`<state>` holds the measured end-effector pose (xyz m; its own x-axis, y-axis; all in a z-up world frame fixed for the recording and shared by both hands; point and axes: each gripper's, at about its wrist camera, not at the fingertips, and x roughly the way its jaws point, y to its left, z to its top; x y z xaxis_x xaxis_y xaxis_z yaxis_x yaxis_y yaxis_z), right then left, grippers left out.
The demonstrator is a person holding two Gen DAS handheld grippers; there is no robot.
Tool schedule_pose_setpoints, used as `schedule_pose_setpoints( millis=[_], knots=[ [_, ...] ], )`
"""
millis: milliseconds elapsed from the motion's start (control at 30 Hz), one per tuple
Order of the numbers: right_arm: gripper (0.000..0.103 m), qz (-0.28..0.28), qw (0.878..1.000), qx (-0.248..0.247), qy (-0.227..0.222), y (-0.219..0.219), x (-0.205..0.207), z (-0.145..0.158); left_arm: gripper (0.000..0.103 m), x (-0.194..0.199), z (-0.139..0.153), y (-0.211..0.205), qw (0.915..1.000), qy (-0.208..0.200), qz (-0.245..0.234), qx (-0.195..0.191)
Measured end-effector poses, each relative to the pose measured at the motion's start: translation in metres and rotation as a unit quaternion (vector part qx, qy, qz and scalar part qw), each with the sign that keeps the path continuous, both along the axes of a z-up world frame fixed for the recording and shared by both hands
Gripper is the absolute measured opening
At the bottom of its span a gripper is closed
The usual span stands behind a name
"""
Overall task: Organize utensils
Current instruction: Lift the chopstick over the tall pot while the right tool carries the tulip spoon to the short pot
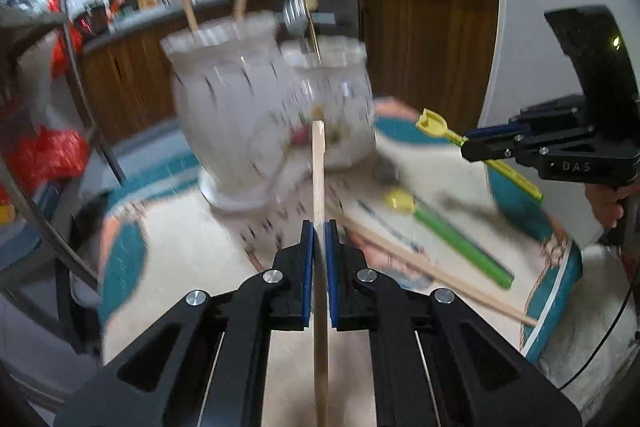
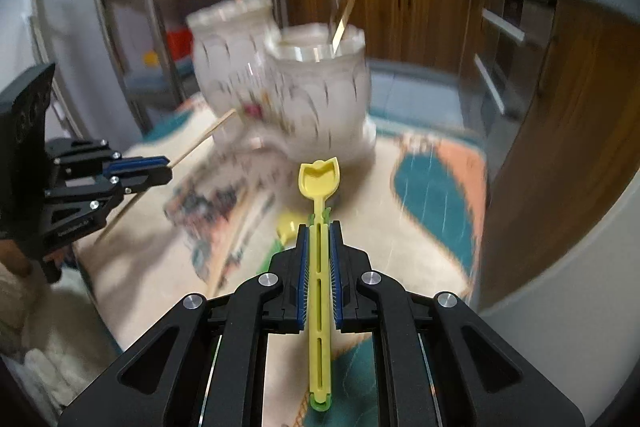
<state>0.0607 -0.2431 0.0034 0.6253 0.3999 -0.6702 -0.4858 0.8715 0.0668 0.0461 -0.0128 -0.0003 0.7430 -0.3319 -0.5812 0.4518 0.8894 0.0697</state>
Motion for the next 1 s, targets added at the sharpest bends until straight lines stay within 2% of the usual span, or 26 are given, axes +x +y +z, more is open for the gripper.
schedule_pose_setpoints(
  millis=[167, 333, 467, 533, 600, 800, 867, 1000],
  knots=[
    [0.011, 0.006, 0.998, 0.03, -0.06, 0.005, -0.001, 0.023, 0.006, -0.01, 0.029, 0.01, 0.9976, -0.063, 0.002, -0.028],
    [0.011, -0.005, 0.992, 0.079, -0.095, 0.003, 0.014, 0.044, 0.006, 0.001, 0.064, 0.024, 0.9917, -0.111, 0.011, -0.065],
    [0.011, -0.019, 0.985, 0.12, -0.126, 0.007, 0.035, 0.066, 0.006, 0.026, 0.097, 0.032, 0.9829, -0.145, 0.027, -0.11],
    [0.011, -0.021, 0.98, 0.14, -0.139, 0.009, 0.045, 0.074, 0.006, 0.04, 0.111, 0.035, 0.9782, -0.149, 0.02, -0.143],
    [0.011, -0.022, 0.974, 0.167, -0.15, 0.01, 0.057, 0.081, 0.006, 0.054, 0.121, 0.035, 0.9742, -0.158, 0.022, -0.16],
    [0.011, -0.038, 0.954, 0.246, -0.166, 0.01, 0.093, 0.082, 0.006, 0.087, 0.128, 0.031, 0.9606, -0.199, 0.051, -0.188],
    [0.011, -0.048, 0.952, 0.252, -0.164, 0.013, 0.104, 0.076, 0.006, 0.095, 0.128, 0.025, 0.957, -0.216, 0.064, -0.183],
    [0.011, -0.06, 0.951, 0.253, -0.17, 0.02, 0.118, 0.065, 0.006, 0.115, 0.122, 0.022, 0.9528, -0.223, 0.082, -0.189]
  ],
)
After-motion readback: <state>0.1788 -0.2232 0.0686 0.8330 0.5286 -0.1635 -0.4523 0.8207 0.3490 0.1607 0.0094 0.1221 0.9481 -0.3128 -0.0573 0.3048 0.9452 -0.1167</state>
